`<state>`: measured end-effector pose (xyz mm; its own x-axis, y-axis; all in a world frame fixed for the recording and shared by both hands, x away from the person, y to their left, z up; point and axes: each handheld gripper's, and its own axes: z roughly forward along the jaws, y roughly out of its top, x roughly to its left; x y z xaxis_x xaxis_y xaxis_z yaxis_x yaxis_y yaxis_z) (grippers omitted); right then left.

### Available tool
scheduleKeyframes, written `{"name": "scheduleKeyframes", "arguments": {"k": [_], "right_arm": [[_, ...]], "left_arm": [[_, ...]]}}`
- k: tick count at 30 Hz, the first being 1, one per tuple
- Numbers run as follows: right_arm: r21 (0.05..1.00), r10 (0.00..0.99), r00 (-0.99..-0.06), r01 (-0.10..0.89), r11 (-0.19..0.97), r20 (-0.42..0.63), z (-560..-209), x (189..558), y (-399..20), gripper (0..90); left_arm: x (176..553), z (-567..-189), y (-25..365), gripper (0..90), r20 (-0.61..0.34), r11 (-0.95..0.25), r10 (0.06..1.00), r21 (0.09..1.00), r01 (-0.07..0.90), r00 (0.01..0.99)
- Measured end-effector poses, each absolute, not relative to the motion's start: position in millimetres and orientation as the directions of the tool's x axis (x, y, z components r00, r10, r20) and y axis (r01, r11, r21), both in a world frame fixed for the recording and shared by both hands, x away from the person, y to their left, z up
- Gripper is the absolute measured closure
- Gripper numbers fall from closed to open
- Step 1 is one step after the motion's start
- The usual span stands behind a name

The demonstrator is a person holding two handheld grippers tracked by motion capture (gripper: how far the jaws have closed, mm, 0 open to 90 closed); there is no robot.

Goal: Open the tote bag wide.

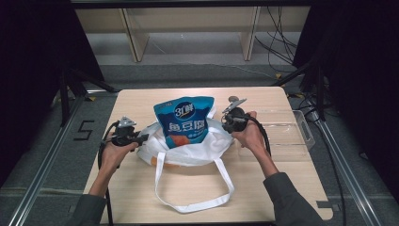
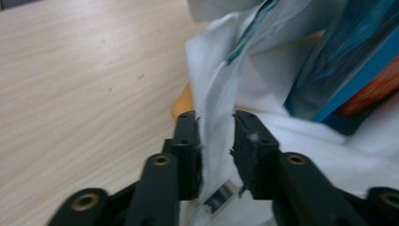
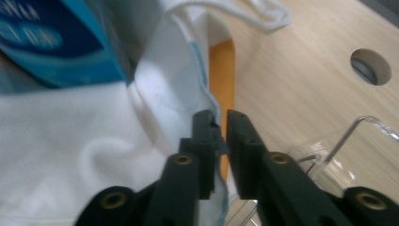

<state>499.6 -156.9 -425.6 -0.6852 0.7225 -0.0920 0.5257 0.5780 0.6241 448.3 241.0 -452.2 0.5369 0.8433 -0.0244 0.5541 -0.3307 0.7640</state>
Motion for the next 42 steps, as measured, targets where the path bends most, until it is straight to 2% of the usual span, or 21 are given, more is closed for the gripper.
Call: {"name": "scheduleKeyframes", "arguments": {"k": [2, 3, 4, 7, 11, 14, 19, 21, 27, 28, 34, 35, 38, 39, 42], "right_arm": [[0.646, 0.726, -0.684, 0.525, 0.554, -0.066, -422, 498, -158, 73.6], [0.659, 0.730, -0.682, 0.531, 0.532, -0.040, -417, 496, -161, 69.1], [0.700, 0.731, -0.682, 0.509, 0.501, -0.027, -412, 494, -163, 64.8], [0.738, 0.730, -0.683, 0.479, 0.476, -0.028, -393, 486, -171, 54.6], [0.753, 0.724, -0.690, 0.475, 0.456, -0.002, -384, 481, -174, 51.4], [0.790, 0.692, -0.722, 0.432, 0.435, 0.013, -374, 479, -177, 47.1], [0.810, 0.669, -0.743, 0.402, 0.426, 0.017, -368, 478, -174, 44.1], [0.823, 0.652, -0.758, 0.382, 0.420, 0.019, -361, 478, -171, 43.0], [0.823, 0.633, -0.773, 0.381, 0.422, 0.034, -352, 476, -166, 40.8], [0.828, 0.614, -0.789, 0.363, 0.428, 0.029, -349, 478, -166, 40.9], [0.817, 0.606, -0.795, 0.374, 0.438, 0.040, -347, 480, -163, 39.2], [0.822, 0.597, -0.802, 0.351, 0.449, 0.016, -346, 482, -163, 38.9], [0.828, 0.597, -0.801, 0.361, 0.430, 0.039, -345, 481, -161, 37.8], [0.834, 0.585, -0.811, 0.332, 0.441, 0.014, -342, 484, -160, 36.4], [0.827, 0.588, -0.808, 0.359, 0.433, 0.042, -340, 484, -159, 35.1]], "left_arm": [[447, -450, 238, 56.8, -0.038, -0.304, 0.849, 0.780, 0.547, 0.526], [445, -446, 239, 56.8, -0.020, -0.325, 0.845, 0.775, 0.542, 0.535], [443, -445, 236, 51.8, -0.041, -0.289, 0.851, 0.796, 0.532, 0.524], [434, -435, 232, 40.2, -0.043, -0.264, 0.861, 0.814, 0.517, 0.507], [424, -430, 231, 35.5, -0.041, -0.262, 0.858, 0.821, 0.507, 0.511], [413, -429, 232, 32.0, -0.052, -0.252, 0.857, 0.826, 0.504, 0.513], [385, -437, 231, 30.2, -0.093, -0.223, 0.843, 0.835, 0.502, 0.530], [370, -443, 230, 28.5, -0.078, -0.258, 0.833, 0.821, 0.509, 0.548], [344, -454, 225, 26.1, -0.102, -0.245, 0.821, 0.826, 0.507, 0.562], [342, -455, 225, 21.9, -0.110, -0.242, 0.820, 0.824, 0.513, 0.562], [326, -462, 227, 20.6, -0.118, -0.240, 0.819, 0.819, 0.522, 0.561], [324, -464, 226, 20.5, -0.114, -0.244, 0.815, 0.821, 0.516, 0.568], [317, -468, 224, 18.7, -0.111, -0.251, 0.815, 0.817, 0.519, 0.569], [313, -471, 223, 18.7, -0.097, -0.273, 0.806, 0.814, 0.513, 0.583], [308, -474, 221, 18.7, -0.109, -0.263, 0.808, 0.813, 0.520, 0.579]]}}
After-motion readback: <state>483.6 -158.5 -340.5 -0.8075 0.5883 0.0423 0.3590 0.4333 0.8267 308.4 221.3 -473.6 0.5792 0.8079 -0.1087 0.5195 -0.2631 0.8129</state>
